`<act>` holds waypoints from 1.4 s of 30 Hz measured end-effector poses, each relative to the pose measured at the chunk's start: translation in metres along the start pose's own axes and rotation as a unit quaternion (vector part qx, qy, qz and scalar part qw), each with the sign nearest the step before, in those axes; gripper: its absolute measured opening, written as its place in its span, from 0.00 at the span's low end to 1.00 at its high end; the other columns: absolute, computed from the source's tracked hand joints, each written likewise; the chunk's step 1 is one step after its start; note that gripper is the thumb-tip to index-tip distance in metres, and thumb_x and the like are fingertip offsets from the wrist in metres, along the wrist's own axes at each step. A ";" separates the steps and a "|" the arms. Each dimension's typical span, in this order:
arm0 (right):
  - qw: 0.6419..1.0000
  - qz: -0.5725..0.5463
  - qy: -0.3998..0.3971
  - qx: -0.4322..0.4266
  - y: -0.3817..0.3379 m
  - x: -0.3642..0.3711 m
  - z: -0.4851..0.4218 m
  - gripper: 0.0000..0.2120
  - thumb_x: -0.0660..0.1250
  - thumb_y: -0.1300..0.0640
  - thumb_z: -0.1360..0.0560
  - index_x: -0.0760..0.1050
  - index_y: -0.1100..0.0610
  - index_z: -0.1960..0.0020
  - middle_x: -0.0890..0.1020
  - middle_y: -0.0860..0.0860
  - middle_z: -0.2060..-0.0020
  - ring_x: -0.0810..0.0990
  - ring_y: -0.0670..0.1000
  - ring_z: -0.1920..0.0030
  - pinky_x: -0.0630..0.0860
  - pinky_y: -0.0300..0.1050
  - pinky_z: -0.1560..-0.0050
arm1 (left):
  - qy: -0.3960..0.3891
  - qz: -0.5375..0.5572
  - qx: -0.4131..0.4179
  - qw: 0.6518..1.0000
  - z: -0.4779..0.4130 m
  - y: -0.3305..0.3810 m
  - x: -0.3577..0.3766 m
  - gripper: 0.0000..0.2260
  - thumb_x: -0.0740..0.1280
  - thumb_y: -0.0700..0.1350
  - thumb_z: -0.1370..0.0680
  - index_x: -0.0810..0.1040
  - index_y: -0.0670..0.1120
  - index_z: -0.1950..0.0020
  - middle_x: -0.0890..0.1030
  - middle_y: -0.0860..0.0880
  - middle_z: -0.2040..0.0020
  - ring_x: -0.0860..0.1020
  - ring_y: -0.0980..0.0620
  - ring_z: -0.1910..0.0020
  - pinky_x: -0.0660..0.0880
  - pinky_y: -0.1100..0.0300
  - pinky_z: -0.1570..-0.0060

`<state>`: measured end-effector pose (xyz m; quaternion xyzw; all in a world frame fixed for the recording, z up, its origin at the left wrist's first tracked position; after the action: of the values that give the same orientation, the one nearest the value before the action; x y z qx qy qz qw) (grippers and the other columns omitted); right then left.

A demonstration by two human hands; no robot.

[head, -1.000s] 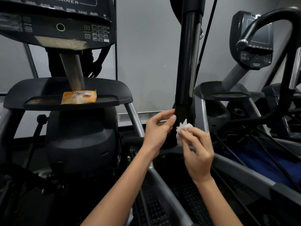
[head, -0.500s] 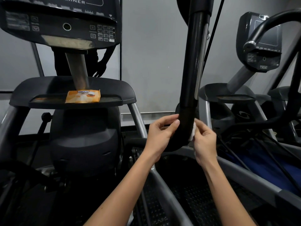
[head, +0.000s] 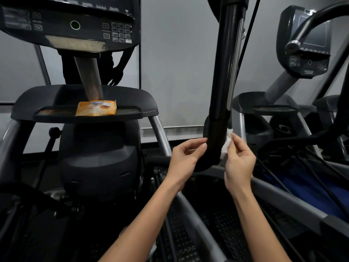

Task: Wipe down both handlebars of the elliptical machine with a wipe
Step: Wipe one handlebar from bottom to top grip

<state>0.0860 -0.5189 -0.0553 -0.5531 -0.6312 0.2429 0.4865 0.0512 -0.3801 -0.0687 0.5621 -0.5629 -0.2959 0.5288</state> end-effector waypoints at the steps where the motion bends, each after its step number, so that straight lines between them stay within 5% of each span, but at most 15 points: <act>1: 1.000 0.006 -0.018 0.024 0.008 0.002 -0.002 0.13 0.60 0.68 0.22 0.77 0.52 0.52 0.84 0.42 0.63 0.81 0.42 0.55 0.76 0.35 0.49 | -0.002 0.000 0.002 1.000 0.001 0.000 0.000 0.08 0.67 0.36 0.24 0.82 0.44 0.48 0.84 0.50 0.56 0.81 0.61 0.57 0.74 0.71 0.58; 5: 0.994 0.049 -0.060 0.078 0.040 0.000 0.013 0.10 0.59 0.68 0.22 0.77 0.61 0.48 0.82 0.45 0.66 0.78 0.40 0.64 0.75 0.32 0.61 | 0.000 -0.002 0.004 1.000 0.002 0.001 0.000 0.09 0.67 0.37 0.24 0.81 0.42 0.46 0.84 0.48 0.54 0.81 0.60 0.57 0.75 0.70 0.57; 11: 0.996 -0.038 0.028 0.073 0.025 -0.010 0.030 0.09 0.59 0.69 0.22 0.76 0.60 0.50 0.75 0.46 0.77 0.70 0.40 0.76 0.69 0.30 0.72 | -0.001 -0.001 -0.004 1.000 0.001 0.000 0.000 0.08 0.67 0.37 0.24 0.82 0.45 0.48 0.84 0.49 0.54 0.81 0.59 0.56 0.76 0.68 0.56; 14: 0.999 -0.027 0.027 0.024 0.002 -0.004 0.014 0.09 0.60 0.67 0.22 0.76 0.55 0.51 0.78 0.43 0.73 0.75 0.39 0.71 0.72 0.31 0.65 | 0.005 -0.003 -0.003 1.000 0.001 0.000 -0.001 0.08 0.67 0.37 0.24 0.82 0.47 0.49 0.84 0.50 0.55 0.81 0.59 0.56 0.76 0.69 0.57; 18: 0.995 0.005 -0.036 0.091 0.019 0.006 0.002 0.09 0.61 0.63 0.21 0.78 0.54 0.52 0.82 0.51 0.58 0.81 0.47 0.54 0.77 0.40 0.49 | 0.001 0.007 -0.002 1.000 0.002 0.001 0.001 0.08 0.67 0.36 0.24 0.81 0.44 0.47 0.84 0.49 0.55 0.81 0.60 0.57 0.75 0.70 0.58; 22: 0.984 0.049 -0.087 0.150 0.049 0.000 0.016 0.09 0.60 0.63 0.22 0.80 0.58 0.51 0.83 0.56 0.58 0.79 0.55 0.55 0.75 0.47 0.53 | 0.001 -0.002 -0.004 1.000 0.003 0.003 0.000 0.09 0.67 0.37 0.24 0.81 0.43 0.46 0.84 0.48 0.53 0.82 0.59 0.56 0.76 0.69 0.56; 25: 0.988 0.024 -0.045 0.148 0.051 -0.009 0.028 0.09 0.60 0.65 0.22 0.77 0.64 0.44 0.82 0.55 0.61 0.80 0.48 0.60 0.77 0.39 0.57 | 0.001 -0.010 -0.004 1.000 0.004 0.003 -0.001 0.09 0.67 0.37 0.24 0.81 0.43 0.45 0.84 0.48 0.52 0.82 0.60 0.55 0.76 0.69 0.56; 27: 0.992 -0.006 -0.009 0.128 0.043 -0.015 0.031 0.10 0.61 0.68 0.23 0.77 0.62 0.45 0.80 0.56 0.63 0.79 0.46 0.62 0.77 0.39 0.54 | 0.004 -0.015 -0.005 1.000 0.004 0.003 -0.002 0.09 0.67 0.37 0.24 0.81 0.43 0.45 0.84 0.47 0.52 0.82 0.58 0.55 0.77 0.68 0.56; 30: 0.999 0.010 0.010 0.037 0.015 -0.017 0.032 0.12 0.64 0.68 0.25 0.78 0.54 0.48 0.79 0.61 0.49 0.80 0.49 0.52 0.76 0.43 0.44 | 0.020 -0.020 0.003 1.000 0.006 0.004 -0.003 0.08 0.69 0.37 0.25 0.81 0.42 0.47 0.83 0.46 0.53 0.81 0.56 0.55 0.77 0.68 0.56; 33: 0.993 0.074 -0.007 -0.088 -0.009 -0.014 0.036 0.16 0.64 0.70 0.25 0.75 0.55 0.42 0.73 0.54 0.49 0.77 0.39 0.55 0.74 0.29 0.52 | 0.026 -0.015 0.027 0.999 0.009 0.007 -0.003 0.05 0.69 0.38 0.25 0.82 0.45 0.52 0.83 0.51 0.56 0.80 0.59 0.57 0.75 0.70 0.56; 37: 0.956 0.179 -0.057 -0.226 -0.024 -0.012 0.044 0.15 0.66 0.68 0.26 0.77 0.56 0.42 0.75 0.45 0.51 0.77 0.47 0.52 0.74 0.35 0.52 | -0.014 -0.014 0.050 0.999 0.013 0.011 0.000 0.05 0.70 0.38 0.27 0.81 0.48 0.55 0.83 0.56 0.61 0.79 0.61 0.59 0.75 0.69 0.54; 40: 0.948 0.182 -0.102 -0.242 -0.029 -0.007 0.051 0.17 0.67 0.72 0.28 0.77 0.54 0.44 0.80 0.45 0.52 0.79 0.43 0.51 0.75 0.36 0.48 | -0.047 -0.038 0.065 0.996 0.016 0.015 0.002 0.06 0.71 0.37 0.28 0.81 0.47 0.55 0.83 0.55 0.61 0.80 0.59 0.57 0.77 0.64 0.49; 42: 0.959 0.152 -0.126 -0.202 -0.027 -0.005 0.053 0.19 0.65 0.74 0.27 0.76 0.52 0.45 0.83 0.44 0.53 0.81 0.45 0.51 0.76 0.38 0.47 | -0.038 -0.041 0.072 0.996 0.016 0.018 0.000 0.05 0.70 0.35 0.28 0.81 0.45 0.56 0.83 0.56 0.64 0.80 0.61 0.60 0.76 0.69 0.56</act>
<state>0.0261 -0.5184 -0.0557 -0.6937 -0.6321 0.2496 0.2386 0.0307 -0.3807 -0.0562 0.6097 -0.5791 -0.2968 0.4526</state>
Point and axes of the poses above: each hand's wrist, its own z-axis away from the middle knuckle, its own x-axis out of the palm, y = z × x, the point moved 7 cm from there along -z, towards the middle knuckle
